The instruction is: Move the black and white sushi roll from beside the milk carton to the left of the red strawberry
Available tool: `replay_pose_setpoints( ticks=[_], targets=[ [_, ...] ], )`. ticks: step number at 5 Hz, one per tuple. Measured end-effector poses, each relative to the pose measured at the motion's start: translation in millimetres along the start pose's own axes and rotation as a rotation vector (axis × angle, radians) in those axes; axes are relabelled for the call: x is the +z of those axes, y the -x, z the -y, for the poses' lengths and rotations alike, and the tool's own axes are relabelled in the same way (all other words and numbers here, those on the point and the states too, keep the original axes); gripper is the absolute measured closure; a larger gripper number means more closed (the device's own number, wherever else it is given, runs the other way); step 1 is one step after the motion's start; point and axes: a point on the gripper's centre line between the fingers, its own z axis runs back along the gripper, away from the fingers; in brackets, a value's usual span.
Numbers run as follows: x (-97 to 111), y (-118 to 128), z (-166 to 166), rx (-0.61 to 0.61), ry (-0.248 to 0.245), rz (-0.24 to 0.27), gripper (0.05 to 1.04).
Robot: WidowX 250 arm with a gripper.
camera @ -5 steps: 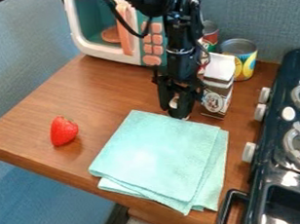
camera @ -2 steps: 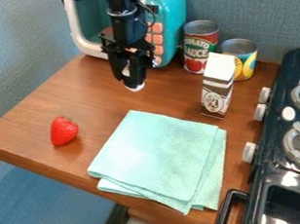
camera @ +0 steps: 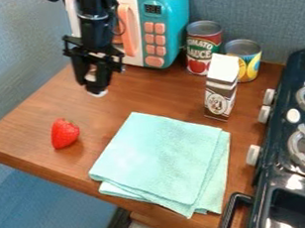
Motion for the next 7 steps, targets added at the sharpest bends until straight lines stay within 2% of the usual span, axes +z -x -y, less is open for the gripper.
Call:
replay_pose_setpoints(
  ticks=[1,2,4,5,6,7],
  targets=[
    [-10,12,-17,0.024,-0.007,-0.076,0.539],
    [-21,17,-43,0.052,0.015,-0.150,0.539],
    [-54,28,-66,0.103,-0.017,-0.280,0.539],
    [-57,29,-72,0.117,-0.033,-0.276,0.539],
    [-67,30,-74,0.110,-0.054,-0.301,0.492],
    [-76,33,-64,0.085,0.019,-0.293,0.183]
  ],
)
